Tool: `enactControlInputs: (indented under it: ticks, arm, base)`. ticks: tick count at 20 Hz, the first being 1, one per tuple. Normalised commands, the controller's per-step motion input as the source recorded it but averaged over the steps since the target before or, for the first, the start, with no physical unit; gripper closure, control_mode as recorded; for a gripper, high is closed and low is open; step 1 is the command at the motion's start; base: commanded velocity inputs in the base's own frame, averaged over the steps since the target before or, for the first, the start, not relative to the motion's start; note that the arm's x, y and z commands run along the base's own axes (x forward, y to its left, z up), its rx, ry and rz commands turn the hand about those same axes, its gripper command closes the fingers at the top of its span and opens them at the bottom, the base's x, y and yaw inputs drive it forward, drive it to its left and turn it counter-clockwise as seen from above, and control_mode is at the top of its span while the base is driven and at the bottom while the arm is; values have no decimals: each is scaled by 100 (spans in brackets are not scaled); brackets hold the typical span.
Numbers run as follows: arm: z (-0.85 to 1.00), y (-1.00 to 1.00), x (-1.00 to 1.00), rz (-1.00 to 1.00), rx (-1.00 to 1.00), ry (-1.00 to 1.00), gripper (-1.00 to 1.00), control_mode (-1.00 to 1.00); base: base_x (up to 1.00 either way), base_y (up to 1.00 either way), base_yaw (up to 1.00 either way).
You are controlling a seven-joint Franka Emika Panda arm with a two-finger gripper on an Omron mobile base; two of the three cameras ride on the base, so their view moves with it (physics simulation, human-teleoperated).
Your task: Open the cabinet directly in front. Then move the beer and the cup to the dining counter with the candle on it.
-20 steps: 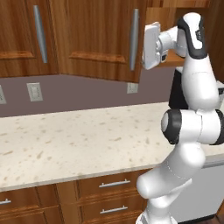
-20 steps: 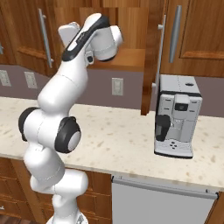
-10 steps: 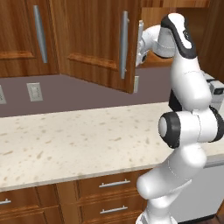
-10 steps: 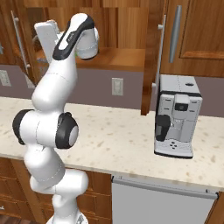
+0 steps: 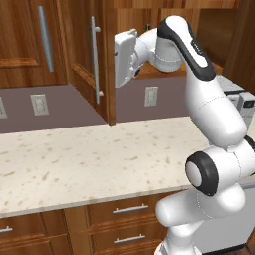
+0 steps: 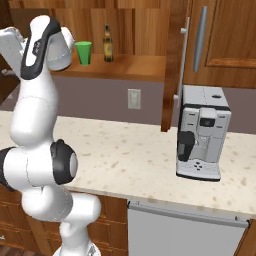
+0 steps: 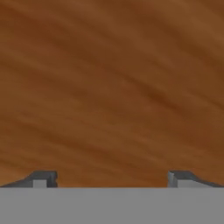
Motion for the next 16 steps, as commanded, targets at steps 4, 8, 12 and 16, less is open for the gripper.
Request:
enactControlInputs:
  ticks: [4,8,12,16]
  arm:
    - [-7,100,-23,-9,1,-13,-100,-100]
    - [-3,94,-6,-14,0,-17,-100,-100]
    - [-3,26,12,-14,0,-1,-100,-100]
    - [0,0,0,0,0,0,-100,-100]
  base:
    - [0,0,0]
    - [0,0,0]
    - [0,0,0]
    - [0,0,0]
